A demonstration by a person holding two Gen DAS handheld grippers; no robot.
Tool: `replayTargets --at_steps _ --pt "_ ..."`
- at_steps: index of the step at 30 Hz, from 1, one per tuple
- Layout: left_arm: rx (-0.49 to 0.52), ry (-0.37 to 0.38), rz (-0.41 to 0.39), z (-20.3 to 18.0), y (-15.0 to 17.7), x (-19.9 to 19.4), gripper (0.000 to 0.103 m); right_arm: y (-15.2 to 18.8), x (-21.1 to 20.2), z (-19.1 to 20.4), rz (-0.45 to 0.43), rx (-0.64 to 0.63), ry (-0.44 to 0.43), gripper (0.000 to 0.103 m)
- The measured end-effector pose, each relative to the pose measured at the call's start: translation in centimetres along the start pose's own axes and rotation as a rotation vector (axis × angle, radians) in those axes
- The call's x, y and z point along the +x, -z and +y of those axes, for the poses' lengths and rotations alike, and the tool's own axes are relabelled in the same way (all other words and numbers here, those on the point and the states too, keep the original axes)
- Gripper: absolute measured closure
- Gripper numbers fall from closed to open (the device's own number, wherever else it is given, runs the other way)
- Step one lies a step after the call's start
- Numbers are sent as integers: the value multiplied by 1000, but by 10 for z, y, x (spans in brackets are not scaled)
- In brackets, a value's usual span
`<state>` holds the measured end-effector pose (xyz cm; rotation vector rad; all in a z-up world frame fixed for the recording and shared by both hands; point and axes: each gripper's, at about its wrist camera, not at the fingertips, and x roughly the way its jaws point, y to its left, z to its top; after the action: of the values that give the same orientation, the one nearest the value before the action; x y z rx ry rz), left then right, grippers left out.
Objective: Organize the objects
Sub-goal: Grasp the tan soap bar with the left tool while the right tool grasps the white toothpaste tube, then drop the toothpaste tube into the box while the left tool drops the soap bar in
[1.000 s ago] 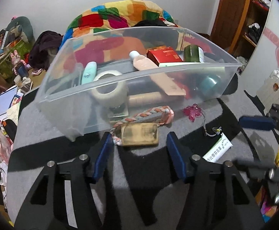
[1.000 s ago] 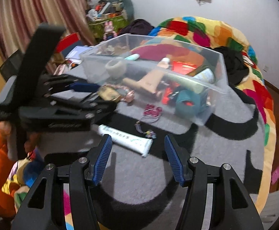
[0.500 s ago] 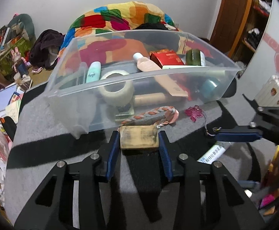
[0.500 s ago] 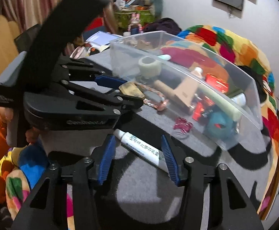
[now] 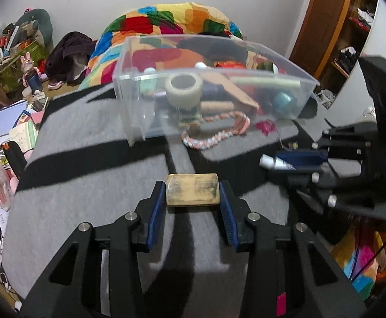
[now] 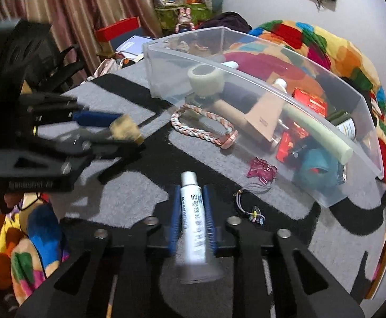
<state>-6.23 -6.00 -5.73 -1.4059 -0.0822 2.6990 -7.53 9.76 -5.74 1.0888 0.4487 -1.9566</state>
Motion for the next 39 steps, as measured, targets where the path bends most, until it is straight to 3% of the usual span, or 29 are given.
replayTargets --at_steps 9,11,14,16,18,20,29,39 --pt "21 -32 -30 -10 6 2 57 4 -5 -7 4 74 -8 87" --pt "21 -42 -34 -11 6 3 56 7 -9 -10 6 85 -15 77" --pt "25 -61 -44 -13 7 3 56 13 -12 -11 0 87 -3 72" --pt "25 -76 -56 -14 9 3 56 18 -15 -10 -8 78 16 72" --pt "24 -83 -67 -15 10 2 63 22 -17 -9 -17 72 27 74" --pt "25 -89 -69 -15 10 1 64 24 -18 -7 -27 74 48 87" --pt "-4 -63 -144 -14 -10 -19 64 15 -32 -14 -107 141 31 88" --pt "-36 -32 -256 -18 -57 -37 64 -22 -72 -45 -274 257 109 88"
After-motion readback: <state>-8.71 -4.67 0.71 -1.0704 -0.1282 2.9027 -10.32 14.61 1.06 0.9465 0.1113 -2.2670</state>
